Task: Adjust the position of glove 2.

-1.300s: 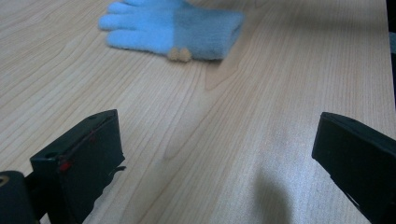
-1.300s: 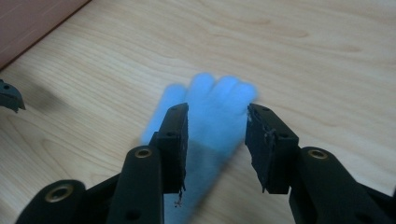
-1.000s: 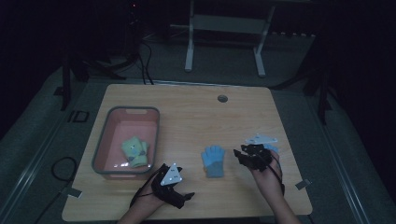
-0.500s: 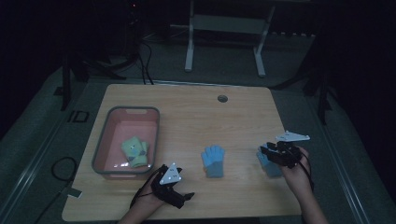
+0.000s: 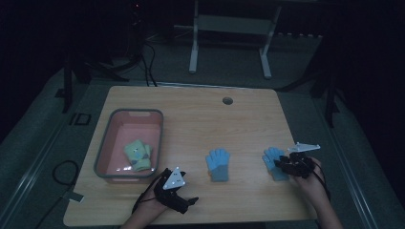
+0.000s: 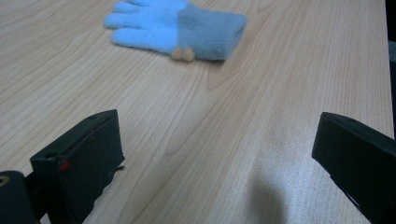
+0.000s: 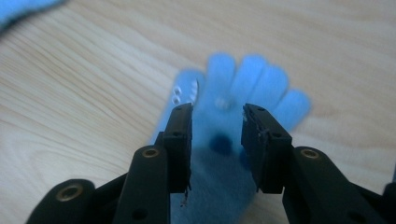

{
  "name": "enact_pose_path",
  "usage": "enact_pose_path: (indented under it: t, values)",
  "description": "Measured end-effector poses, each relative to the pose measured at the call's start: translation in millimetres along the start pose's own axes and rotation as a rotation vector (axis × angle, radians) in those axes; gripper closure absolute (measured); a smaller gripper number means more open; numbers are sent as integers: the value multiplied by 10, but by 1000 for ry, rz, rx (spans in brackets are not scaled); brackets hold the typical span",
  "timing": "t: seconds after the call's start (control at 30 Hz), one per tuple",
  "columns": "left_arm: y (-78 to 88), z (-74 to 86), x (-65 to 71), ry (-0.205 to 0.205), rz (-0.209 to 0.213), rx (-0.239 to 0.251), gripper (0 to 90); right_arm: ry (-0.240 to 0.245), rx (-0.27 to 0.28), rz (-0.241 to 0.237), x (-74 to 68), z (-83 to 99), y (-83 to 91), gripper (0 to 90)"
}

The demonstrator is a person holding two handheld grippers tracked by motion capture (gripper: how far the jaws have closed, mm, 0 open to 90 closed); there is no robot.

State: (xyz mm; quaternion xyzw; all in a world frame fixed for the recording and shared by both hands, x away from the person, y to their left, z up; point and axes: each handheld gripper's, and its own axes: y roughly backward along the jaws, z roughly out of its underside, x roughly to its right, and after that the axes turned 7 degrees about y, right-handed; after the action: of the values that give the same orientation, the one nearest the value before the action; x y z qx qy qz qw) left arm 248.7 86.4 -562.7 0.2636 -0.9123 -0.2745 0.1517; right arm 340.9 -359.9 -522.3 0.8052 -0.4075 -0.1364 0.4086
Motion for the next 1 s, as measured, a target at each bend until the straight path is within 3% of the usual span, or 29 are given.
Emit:
enact_pose_path:
  t: [0.1,0.27,0.37,0.43,0.7,0.73,1.0]
  values:
    - [-2,0,-1,2,1,0,20,-18,-35,14,-13,83,-80,632]
    - [15,-6,-44,15,4,2,20,5,-23,51,-85,114,-112,690]
    - [20,-9,-47,16,5,6,20,-1,-8,67,-129,120,-125,787]
    - [16,-11,-42,10,7,-1,20,-14,0,74,-148,122,-131,835]
    - [17,-19,-37,-2,10,-4,20,-68,12,112,-216,61,-98,867]
    - [10,-24,-36,-6,12,-11,20,-78,31,113,-276,-52,-11,868]
    - [19,-35,-35,-8,14,-2,20,-68,81,149,-510,-427,160,869]
